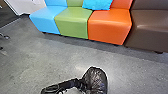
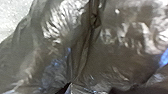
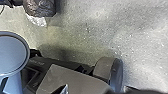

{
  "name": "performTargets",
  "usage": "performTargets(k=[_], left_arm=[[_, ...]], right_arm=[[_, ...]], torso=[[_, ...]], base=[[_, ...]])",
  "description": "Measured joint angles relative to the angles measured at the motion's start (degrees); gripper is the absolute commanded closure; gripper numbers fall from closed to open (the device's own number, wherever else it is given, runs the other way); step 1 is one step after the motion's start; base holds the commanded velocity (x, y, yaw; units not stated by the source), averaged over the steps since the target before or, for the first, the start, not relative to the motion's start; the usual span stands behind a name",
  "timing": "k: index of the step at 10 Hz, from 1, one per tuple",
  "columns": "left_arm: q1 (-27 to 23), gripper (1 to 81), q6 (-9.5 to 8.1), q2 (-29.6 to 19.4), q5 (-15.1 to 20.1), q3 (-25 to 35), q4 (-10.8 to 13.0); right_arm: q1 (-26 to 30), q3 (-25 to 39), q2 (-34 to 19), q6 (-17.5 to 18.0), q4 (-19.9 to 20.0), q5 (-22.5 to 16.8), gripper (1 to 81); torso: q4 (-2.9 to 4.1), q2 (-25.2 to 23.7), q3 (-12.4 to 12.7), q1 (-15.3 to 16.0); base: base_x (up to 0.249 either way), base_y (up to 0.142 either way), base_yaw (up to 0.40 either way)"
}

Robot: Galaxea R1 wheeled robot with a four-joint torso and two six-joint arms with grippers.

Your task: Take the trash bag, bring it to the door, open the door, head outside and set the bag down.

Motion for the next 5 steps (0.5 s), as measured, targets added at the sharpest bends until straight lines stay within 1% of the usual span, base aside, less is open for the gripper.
performTargets(k=[1, 3, 4, 5], left_arm=[[-0.46, 1.0, 0.0, 0.0, 0.0, 0.0, -0.06], [-0.8, 1.0, 0.0, -0.01, 0.09, -0.17, 0.0], [-0.72, 1.0, -0.02, -0.09, 0.2, -0.17, 0.05], [-0.66, 81.1, -0.2, -0.15, 0.24, -0.17, 0.1]], right_arm=[[0.22, 0.0, 0.02, 0.0, 0.02, 0.16, 1.0], [0.33, 0.02, -0.28, 0.0, 0.02, 0.24, 1.0], [0.34, 0.07, -0.01, 0.0, 0.06, 0.38, 1.0], [0.37, 0.09, -0.06, 0.01, 0.04, 0.41, 1.0]], torso=[[0.0, 0.0, -1.58, 0.02], [0.0, 0.02, -2.49, 0.02], [0.0, 0.04, -2.47, 0.05], [0.0, 0.04, -2.47, 0.05]], base=[[0.0, 0.0, 0.0], [0.0, 0.0, 0.0], [0.0, 0.0, 0.0], [0.0, 0.0, 0.0]])
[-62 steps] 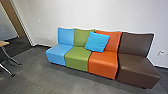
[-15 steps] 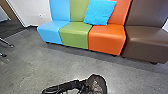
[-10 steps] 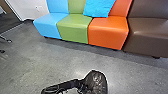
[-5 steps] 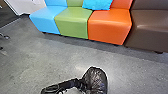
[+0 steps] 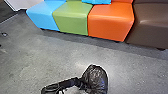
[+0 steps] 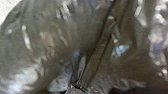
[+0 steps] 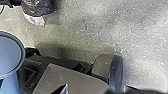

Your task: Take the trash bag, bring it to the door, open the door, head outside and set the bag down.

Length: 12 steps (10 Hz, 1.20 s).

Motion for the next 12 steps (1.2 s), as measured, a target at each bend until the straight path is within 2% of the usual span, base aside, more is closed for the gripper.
performTargets(k=[12], left_arm=[[1.07, 81.1, 0.23, -0.79, -1.32, 0.67, 0.32]], right_arm=[[-0.04, 0.0, -0.22, -0.01, 0.0, 0.0, 1.0]], torso=[[0.0, 1.12, 0.0, -0.64]], base=[[0.0, 0.0, 0.0]])
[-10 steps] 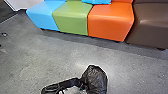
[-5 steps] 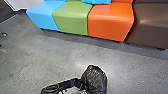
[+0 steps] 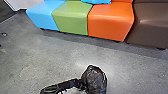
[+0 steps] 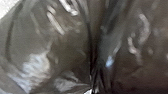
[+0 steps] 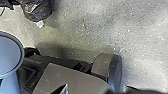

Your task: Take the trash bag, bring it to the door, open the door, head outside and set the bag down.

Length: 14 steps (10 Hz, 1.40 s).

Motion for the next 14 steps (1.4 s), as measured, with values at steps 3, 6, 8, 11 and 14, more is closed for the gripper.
performTargets(k=[3, 6, 8, 11, 14], left_arm=[[1.27, 81.1, 0.02, -1.0, 0.39, -0.23, 1.04], [1.46, 81.1, 0.0, -2.18, 0.46, 0.38, 1.6], [1.51, 81.1, -0.02, -3.28, 0.61, 2.23, 1.58], [1.49, 81.1, -0.04, -5.63, 0.66, 5.53, 1.37], [1.55, 81.1, -0.22, -9.96, 0.91, 10.19, 0.44]], right_arm=[[0.01, 0.0, -0.02, 0.0, 0.0, 0.18, 1.0], [0.01, -0.09, 0.52, 0.0, 0.02, 0.24, 1.0], [0.0, -0.09, 1.29, 0.0, 0.0, 0.22, 1.0], [-0.16, -0.1, 1.44, 0.0, 0.0, 0.11, 1.0], [-0.51, -0.1, 3.58, 0.0, 0.0, -0.04, 1.0]], torso=[[0.0, 5.68, -0.02, -3.52], [0.0, 10.49, 1.0, -6.42], [0.0, 13.84, 4.39, -8.61], [0.0, 19.47, 10.07, -12.22], [0.0, 25.2, 15.87, -15.93]], base=[[0.0, 0.0, 0.0], [0.0, 0.0, 0.0], [0.0, 0.0, 0.0], [0.0, 0.0, 0.0], [0.0, 0.0, 0.0]])
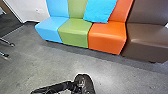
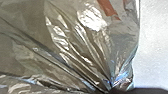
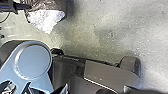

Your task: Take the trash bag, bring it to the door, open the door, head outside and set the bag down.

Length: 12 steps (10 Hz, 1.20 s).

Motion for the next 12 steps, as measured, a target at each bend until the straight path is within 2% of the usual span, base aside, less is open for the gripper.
performTargets(k=[3, 8, 10, 12], left_arm=[[-0.2, 81.1, -0.06, -6.58, 0.38, 9.05, -1.07], [-0.28, 81.1, -0.04, -23.98, 0.9, 30.07, -1.33], [1.04, 81.1, -0.01, -31.85, 0.96, 38.34, -1.29], [4.21, 81.1, 0.0, -37.14, 1.29, 46.8, -0.48]], right_arm=[[-0.48, -0.02, 1.01, 0.0, -0.04, -0.38, 1.0], [-0.76, -2.04, 4.38, 0.0, -0.06, -0.63, 1.0], [-0.98, -3.3, 6.67, -0.02, -0.09, -0.71, 1.0], [-2.86, -4.79, 9.09, -0.02, -0.15, -0.79, 1.0]], torso=[[0.0, 5.6, 5.68, -3.65], [0.0, 15.15, 15.44, -9.92], [0.0, 18.88, 19.26, -12.37], [0.0, 22.62, 22.87, -14.84]], base=[[0.0, 0.0, 0.0], [0.0, 0.0, 0.0], [0.0, 0.0, 0.0], [0.0, 0.0, 0.0]])
